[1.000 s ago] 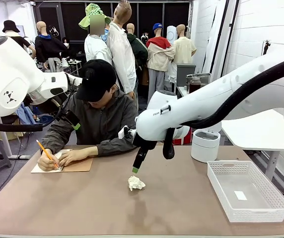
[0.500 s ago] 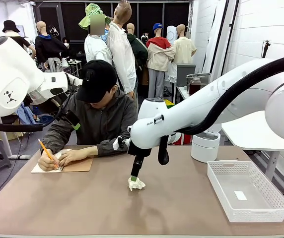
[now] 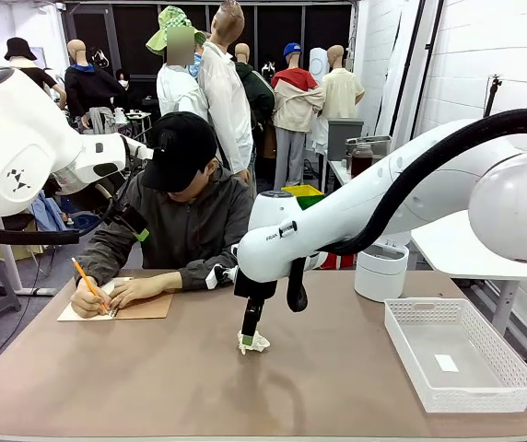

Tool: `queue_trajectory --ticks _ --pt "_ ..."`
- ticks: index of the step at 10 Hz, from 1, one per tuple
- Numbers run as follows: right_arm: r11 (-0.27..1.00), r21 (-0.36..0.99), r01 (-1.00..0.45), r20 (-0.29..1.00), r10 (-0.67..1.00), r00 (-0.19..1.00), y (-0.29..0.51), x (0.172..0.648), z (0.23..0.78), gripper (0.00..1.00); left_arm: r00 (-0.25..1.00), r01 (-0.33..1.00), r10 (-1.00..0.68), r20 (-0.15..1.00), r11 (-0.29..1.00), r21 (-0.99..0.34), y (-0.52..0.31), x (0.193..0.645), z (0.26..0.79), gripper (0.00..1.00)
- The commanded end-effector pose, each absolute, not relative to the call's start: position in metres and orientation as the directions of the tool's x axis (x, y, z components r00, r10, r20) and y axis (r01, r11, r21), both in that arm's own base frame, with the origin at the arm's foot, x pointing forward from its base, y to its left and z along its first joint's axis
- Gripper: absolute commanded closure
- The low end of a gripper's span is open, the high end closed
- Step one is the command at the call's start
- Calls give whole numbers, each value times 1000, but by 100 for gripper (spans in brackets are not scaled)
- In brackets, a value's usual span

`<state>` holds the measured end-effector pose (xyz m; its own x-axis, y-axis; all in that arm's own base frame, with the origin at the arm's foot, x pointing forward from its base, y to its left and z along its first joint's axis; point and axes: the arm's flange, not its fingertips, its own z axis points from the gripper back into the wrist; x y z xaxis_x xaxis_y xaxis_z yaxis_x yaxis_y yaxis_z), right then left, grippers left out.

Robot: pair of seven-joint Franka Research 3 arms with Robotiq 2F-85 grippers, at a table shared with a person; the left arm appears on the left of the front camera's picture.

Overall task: Sort the paper based on its condition.
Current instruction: If a person hands you a paper, place it in the Organizing basket , and if it's crumpled, put it in the Trash can.

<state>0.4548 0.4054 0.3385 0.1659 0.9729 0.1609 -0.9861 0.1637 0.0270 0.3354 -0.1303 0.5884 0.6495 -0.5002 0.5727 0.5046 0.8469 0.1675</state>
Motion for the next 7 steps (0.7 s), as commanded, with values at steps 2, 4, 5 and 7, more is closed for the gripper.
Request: queue_trajectory --ticks 2,4,5,7 --pt "173 23 -985 122 977 174 416 461 332 0 651 504 -499 572 848 167 -130 336 590 0" --pt "175 9 -985 106 979 175 418 463 325 0 651 504 -499 572 848 167 -130 336 590 0" --pt "172 11 -985 102 980 172 419 464 323 0 651 504 -499 572 848 167 -130 336 590 0" --pt "164 29 -986 105 980 166 422 464 318 0 651 504 -499 572 848 167 -130 336 590 0"
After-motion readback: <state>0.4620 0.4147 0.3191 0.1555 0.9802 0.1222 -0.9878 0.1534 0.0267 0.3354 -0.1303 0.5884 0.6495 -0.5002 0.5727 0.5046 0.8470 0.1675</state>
